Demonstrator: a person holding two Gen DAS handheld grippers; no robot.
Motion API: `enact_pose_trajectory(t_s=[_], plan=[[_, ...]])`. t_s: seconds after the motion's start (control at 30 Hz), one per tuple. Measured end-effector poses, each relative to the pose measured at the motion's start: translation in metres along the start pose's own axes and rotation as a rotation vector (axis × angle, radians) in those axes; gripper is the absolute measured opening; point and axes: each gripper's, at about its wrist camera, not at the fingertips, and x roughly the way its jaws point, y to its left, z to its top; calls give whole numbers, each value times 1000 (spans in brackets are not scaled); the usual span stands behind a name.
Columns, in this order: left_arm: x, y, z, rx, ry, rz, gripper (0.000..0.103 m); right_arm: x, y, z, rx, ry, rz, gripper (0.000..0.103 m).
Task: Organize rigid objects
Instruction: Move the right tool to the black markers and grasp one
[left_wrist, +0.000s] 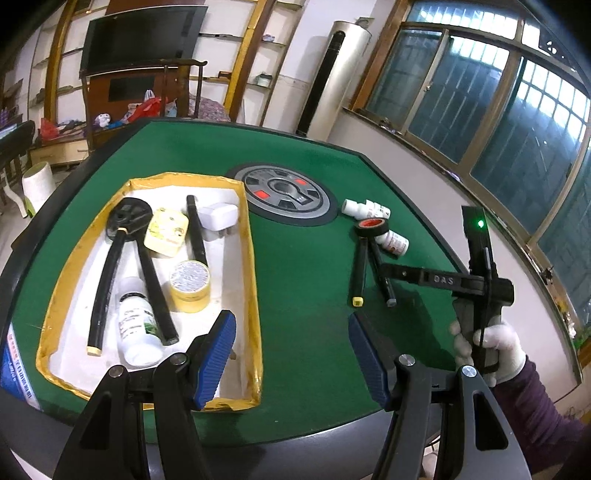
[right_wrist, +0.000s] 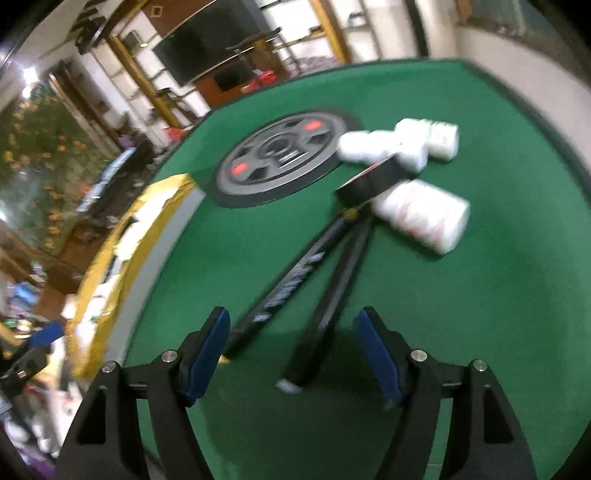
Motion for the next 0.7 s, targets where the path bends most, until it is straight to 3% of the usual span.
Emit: enact_pose_trajectory(t_s=[0.17, 0.27, 0.4, 0.6, 0.7], plan=[[10, -3, -2, -8, 23, -12, 67, 3, 0, 2, -20, 8, -150, 68], [14, -6, -3, 0, 36, -9, 67, 12, -2, 4, -38, 28, -219, 50], [18, -16, -1, 26, 48, -7, 67, 23, 1, 10, -48, 31, -287, 37], [39, -43, 2, 76, 97, -21, 67, 39, 3, 29, -41, 19, -294, 37], [58, -62, 3, 118, 139, -12, 67, 36, -2, 29, -42, 18, -295, 18]])
